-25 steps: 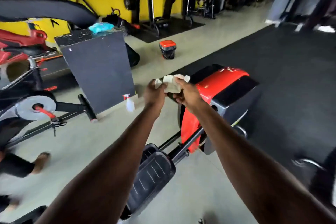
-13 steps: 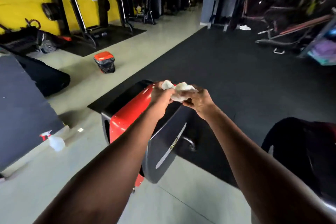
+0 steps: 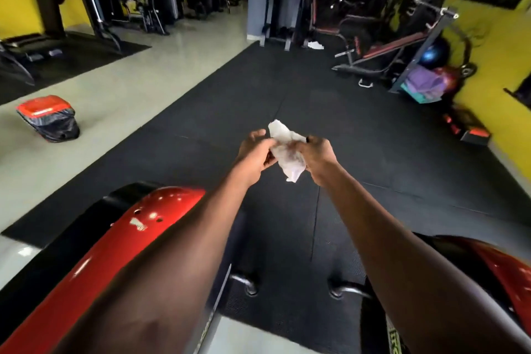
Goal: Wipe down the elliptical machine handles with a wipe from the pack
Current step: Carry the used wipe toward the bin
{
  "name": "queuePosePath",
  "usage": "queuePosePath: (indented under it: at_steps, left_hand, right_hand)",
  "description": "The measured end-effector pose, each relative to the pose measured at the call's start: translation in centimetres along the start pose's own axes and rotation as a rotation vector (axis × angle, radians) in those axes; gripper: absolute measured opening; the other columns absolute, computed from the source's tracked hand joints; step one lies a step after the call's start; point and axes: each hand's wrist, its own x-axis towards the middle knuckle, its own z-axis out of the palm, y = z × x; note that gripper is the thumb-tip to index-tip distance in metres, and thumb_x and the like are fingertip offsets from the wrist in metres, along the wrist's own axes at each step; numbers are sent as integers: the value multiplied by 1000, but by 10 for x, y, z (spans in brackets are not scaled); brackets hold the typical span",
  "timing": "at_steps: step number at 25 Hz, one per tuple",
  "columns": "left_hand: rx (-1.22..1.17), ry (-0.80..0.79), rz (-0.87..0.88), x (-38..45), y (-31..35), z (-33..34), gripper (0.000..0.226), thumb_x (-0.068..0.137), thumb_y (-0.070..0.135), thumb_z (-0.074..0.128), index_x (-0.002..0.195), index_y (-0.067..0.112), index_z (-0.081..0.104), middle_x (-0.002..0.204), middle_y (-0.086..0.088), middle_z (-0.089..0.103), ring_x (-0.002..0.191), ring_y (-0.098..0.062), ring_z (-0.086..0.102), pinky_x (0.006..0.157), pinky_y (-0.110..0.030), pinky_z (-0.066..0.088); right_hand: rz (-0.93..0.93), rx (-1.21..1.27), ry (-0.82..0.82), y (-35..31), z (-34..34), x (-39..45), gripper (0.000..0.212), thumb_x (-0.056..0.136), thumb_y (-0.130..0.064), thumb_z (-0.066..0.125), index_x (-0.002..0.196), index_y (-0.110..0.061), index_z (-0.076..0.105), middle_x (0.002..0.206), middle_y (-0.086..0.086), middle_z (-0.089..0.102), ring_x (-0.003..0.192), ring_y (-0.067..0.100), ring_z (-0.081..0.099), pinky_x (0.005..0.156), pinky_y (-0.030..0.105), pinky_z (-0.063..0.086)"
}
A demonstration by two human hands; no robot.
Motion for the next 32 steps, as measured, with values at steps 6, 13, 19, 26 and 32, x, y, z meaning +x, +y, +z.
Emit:
queuePosePath:
  at_steps: [6,13,19,26,32]
  left_hand:
    - [73,-49,-1,179,19,59,14,82,0,61,86,13,64,85,-7,68,75,-19,64,59,-26,52]
    - [-157,73,-32,382,70,105,24,86,4,46,69,13,62,72,0,68,70,-17,60,63,-25,48]
    - [-28,198,-7,543,121,59,12,89,10,63,90,21,60,86,-1,64,73,-14,60,70,-27,51]
    - [-80,381,37,739,196,-69,25,88,-3,58,93,21,62,89,-4,65,75,-16,61,63,-26,50]
    - [-40,586,40,865,268,-183,10,89,4,60,88,14,57,79,-7,62,66,-17,58,54,-23,49]
  right_hand:
    - [28,226,-150,0,-24,187,19,83,8,59,98,-3,60,91,16,66,78,29,64,72,40,55]
    - [88,349,-233,-39,-11,428,21,85,3,45,75,-3,62,82,13,67,75,27,64,69,33,53]
    - [-79,113,-386,-84,93,605,26,70,-3,77,88,-17,63,96,7,66,89,27,66,79,37,57]
    - [-10,117,-608,-139,271,771,17,85,-1,65,99,-10,64,100,10,68,81,19,66,64,25,56]
    - [-110,136,-783,-183,443,892,25,83,8,61,89,-16,62,90,2,64,84,20,63,68,32,53]
